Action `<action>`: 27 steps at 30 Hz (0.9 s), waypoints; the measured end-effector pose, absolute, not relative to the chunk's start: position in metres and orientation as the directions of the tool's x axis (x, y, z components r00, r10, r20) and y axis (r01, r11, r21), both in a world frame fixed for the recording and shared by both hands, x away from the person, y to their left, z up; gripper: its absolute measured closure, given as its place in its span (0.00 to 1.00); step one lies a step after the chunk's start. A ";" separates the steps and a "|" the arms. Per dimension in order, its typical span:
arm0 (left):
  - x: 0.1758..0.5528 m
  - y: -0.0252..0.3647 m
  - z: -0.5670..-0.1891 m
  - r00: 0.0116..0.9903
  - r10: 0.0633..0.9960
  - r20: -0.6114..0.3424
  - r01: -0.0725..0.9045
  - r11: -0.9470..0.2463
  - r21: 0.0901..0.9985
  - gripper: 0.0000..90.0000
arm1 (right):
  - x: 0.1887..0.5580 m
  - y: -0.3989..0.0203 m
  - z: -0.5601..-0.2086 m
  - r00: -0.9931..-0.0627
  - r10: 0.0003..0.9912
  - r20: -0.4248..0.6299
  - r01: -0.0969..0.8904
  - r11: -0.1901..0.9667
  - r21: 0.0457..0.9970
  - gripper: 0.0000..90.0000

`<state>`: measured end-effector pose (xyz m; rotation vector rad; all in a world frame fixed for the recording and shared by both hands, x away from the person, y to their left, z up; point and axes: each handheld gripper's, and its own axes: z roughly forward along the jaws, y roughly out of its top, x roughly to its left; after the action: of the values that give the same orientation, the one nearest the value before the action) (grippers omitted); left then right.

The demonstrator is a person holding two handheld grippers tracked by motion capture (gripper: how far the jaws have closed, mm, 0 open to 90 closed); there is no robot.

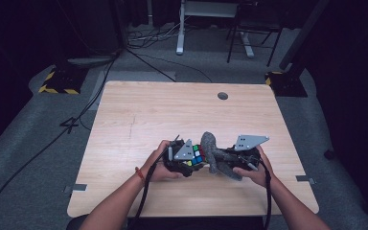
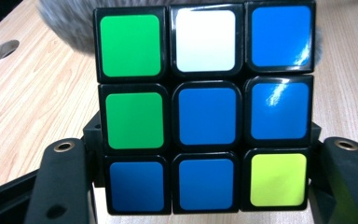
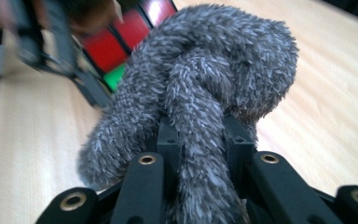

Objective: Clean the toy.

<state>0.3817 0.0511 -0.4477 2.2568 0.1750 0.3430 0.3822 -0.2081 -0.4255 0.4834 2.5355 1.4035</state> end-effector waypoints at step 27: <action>0.377 0.055 -0.444 0.956 0.238 0.173 0.019 -0.638 0.770 0.37 | 0.378 -0.201 -0.423 -0.931 0.365 -0.022 0.181 0.513 0.839 0.82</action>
<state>0.3766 0.0551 -0.4442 2.2449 0.1801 0.3271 0.3775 -0.2011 -0.4226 0.4676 2.5576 1.3826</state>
